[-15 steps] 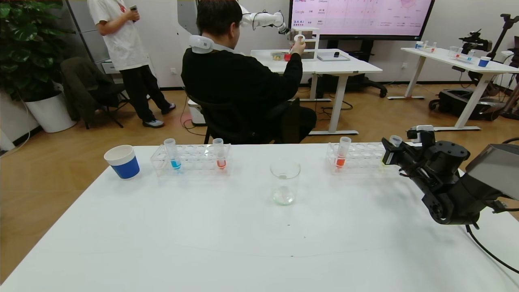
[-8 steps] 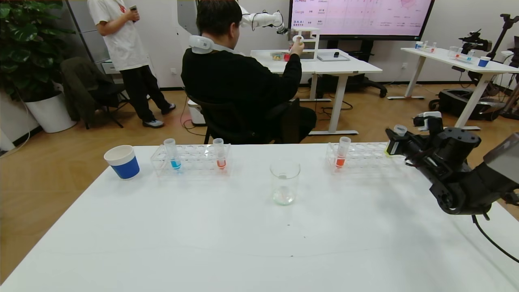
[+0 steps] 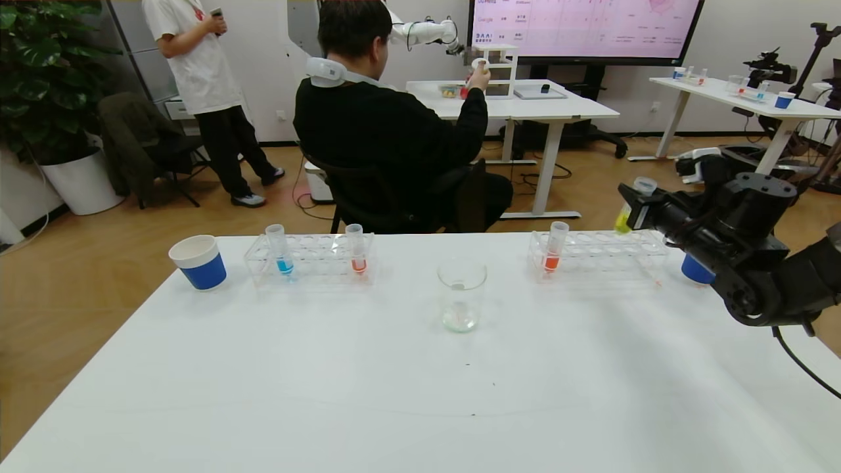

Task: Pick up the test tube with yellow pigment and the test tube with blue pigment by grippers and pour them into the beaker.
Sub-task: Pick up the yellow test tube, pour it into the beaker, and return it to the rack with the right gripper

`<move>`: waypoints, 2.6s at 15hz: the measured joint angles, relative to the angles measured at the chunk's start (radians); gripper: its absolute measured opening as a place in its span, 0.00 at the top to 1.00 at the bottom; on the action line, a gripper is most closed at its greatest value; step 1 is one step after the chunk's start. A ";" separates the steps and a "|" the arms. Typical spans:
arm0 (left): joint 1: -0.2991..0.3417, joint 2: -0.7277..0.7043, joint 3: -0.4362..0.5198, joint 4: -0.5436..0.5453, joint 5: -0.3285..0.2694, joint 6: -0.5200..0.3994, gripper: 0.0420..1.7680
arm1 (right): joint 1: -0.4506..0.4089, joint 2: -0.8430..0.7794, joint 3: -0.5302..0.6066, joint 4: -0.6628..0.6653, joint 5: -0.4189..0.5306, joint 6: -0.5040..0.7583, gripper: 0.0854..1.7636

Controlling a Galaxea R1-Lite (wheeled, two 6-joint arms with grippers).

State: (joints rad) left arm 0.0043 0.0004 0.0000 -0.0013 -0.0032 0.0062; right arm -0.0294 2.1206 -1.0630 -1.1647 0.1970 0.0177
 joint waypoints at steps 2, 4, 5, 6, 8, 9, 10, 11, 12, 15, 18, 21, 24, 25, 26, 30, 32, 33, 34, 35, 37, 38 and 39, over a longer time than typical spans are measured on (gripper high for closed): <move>0.000 0.000 0.000 0.000 0.000 0.000 0.01 | 0.025 -0.054 -0.009 0.083 0.108 -0.003 0.75; 0.000 0.000 0.000 0.000 0.000 0.000 0.01 | 0.074 -0.097 -0.037 0.127 0.185 -0.005 0.75; 0.000 0.000 0.000 0.000 0.000 0.000 0.01 | 0.102 -0.110 -0.052 0.132 0.203 -0.011 0.75; 0.000 0.000 0.000 0.000 0.000 0.000 0.01 | 0.134 -0.117 -0.068 0.135 0.210 -0.025 0.75; 0.000 0.000 0.000 0.000 0.000 0.000 0.01 | 0.192 -0.111 -0.103 0.139 0.221 -0.088 0.75; 0.000 0.000 0.000 0.000 0.000 0.000 0.01 | 0.220 -0.099 -0.121 0.139 0.233 -0.133 0.75; 0.000 0.000 0.000 0.000 0.000 0.000 0.01 | 0.245 -0.080 -0.138 0.136 0.249 -0.199 0.75; 0.000 0.000 0.000 0.000 0.000 0.000 0.01 | 0.264 -0.060 -0.153 0.134 0.267 -0.274 0.75; 0.000 0.000 0.000 0.000 0.000 0.000 0.01 | 0.281 -0.036 -0.167 0.132 0.286 -0.351 0.75; 0.000 0.000 0.000 0.000 0.000 0.000 0.01 | 0.347 0.029 -0.191 0.129 0.329 -0.485 0.75; 0.000 0.000 0.000 0.000 0.000 0.000 0.01 | 0.383 0.074 -0.206 0.125 0.345 -0.582 0.75; 0.000 0.000 0.000 0.000 0.000 0.000 0.01 | 0.399 0.109 -0.215 0.080 0.393 -0.664 0.75; 0.000 0.000 0.000 0.000 0.000 0.000 0.01 | 0.415 0.127 -0.235 0.063 0.438 -0.760 0.75; 0.000 0.000 0.000 0.000 0.000 0.000 0.01 | 0.416 0.134 -0.239 0.062 0.463 -0.808 0.75; 0.000 0.000 0.000 0.000 0.000 0.000 0.01 | 0.415 0.140 -0.242 0.062 0.489 -0.860 0.75; 0.000 0.000 0.000 0.000 0.000 0.000 0.01 | 0.403 0.177 -0.281 0.062 0.564 -1.003 0.75; 0.000 0.000 0.000 0.000 0.000 0.000 0.01 | 0.390 0.210 -0.332 0.062 0.606 -1.066 0.75; 0.000 0.000 0.000 0.000 0.000 0.000 0.01 | 0.382 0.227 -0.358 0.062 0.627 -1.095 0.75; 0.000 0.000 0.000 0.000 0.000 0.000 0.01 | 0.375 0.241 -0.375 0.062 0.634 -1.117 0.75; 0.000 0.000 0.000 0.000 0.000 0.000 0.01 | 0.370 0.251 -0.383 0.062 0.636 -1.141 0.75; 0.000 0.000 0.000 0.000 0.000 0.000 0.01 | 0.363 0.265 -0.389 0.062 0.643 -1.184 0.75; 0.000 0.000 0.000 0.000 0.000 0.000 0.01 | 0.362 0.270 -0.390 0.063 0.647 -1.209 0.75; 0.000 0.000 0.000 0.000 0.000 0.000 0.01 | 0.361 0.274 -0.390 0.062 0.651 -1.244 0.75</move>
State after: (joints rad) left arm 0.0043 0.0004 0.0000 -0.0013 -0.0032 0.0062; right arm 0.3315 2.3947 -1.4534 -1.1026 0.8481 -1.2262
